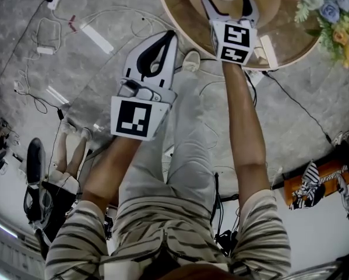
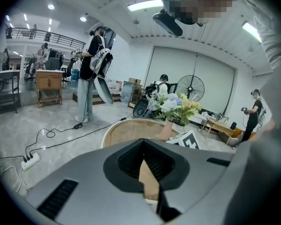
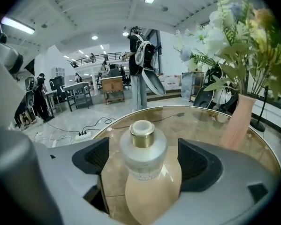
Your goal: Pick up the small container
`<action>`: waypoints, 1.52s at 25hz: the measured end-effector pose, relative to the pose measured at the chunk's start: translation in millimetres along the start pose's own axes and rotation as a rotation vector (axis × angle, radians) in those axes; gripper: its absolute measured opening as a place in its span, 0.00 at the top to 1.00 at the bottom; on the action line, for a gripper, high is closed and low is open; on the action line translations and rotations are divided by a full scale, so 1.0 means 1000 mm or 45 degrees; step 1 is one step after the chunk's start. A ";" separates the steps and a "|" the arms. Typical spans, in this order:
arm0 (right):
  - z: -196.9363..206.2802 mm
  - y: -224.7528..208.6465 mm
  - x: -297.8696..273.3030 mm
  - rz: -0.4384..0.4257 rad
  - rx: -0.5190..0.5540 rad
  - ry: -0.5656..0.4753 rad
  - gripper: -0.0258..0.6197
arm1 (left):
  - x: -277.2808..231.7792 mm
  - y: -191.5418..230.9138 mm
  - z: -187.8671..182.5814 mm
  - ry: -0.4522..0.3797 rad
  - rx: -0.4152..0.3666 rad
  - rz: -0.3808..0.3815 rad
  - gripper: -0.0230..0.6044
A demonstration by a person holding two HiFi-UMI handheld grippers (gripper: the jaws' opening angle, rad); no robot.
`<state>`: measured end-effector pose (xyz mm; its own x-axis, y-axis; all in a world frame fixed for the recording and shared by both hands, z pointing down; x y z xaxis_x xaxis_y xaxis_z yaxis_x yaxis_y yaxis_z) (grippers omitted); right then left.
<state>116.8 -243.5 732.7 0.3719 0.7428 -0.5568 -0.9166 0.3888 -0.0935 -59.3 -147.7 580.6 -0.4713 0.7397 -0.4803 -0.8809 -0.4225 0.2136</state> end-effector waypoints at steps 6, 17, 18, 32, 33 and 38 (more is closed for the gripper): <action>0.004 -0.008 -0.025 0.017 0.023 0.027 0.25 | -0.003 -0.003 0.006 0.024 0.016 0.016 0.97; 0.016 -0.008 -0.045 0.033 0.037 0.095 0.29 | -0.008 -0.004 0.013 0.060 0.021 0.018 0.97; 0.016 -0.008 -0.044 0.038 0.053 0.100 0.32 | -0.008 -0.002 0.014 0.064 0.030 0.011 0.97; 0.018 -0.012 -0.031 0.017 0.056 0.126 0.43 | 0.014 0.010 0.017 0.089 -0.012 -0.048 0.97; 0.018 -0.013 -0.027 0.017 0.037 0.122 0.43 | 0.016 0.010 0.016 0.089 -0.021 -0.052 0.97; 0.012 -0.014 -0.009 -0.006 0.004 0.124 0.43 | 0.030 0.012 0.011 0.080 -0.063 -0.078 0.97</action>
<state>127.7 -249.2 749.3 0.3600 0.6843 -0.6341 -0.9143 0.3941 -0.0937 -84.9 -124.4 578.2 -0.4113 0.7315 -0.5438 -0.9040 -0.4036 0.1408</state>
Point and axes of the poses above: the fingertips, and each gripper's own axes: x backward along the fingers, y to its left, z out of its underside, the point moved 9 cm from there along x, backward along the fingers, and after that the axes turned 2 degrees about -z, right-handed, at the moved point
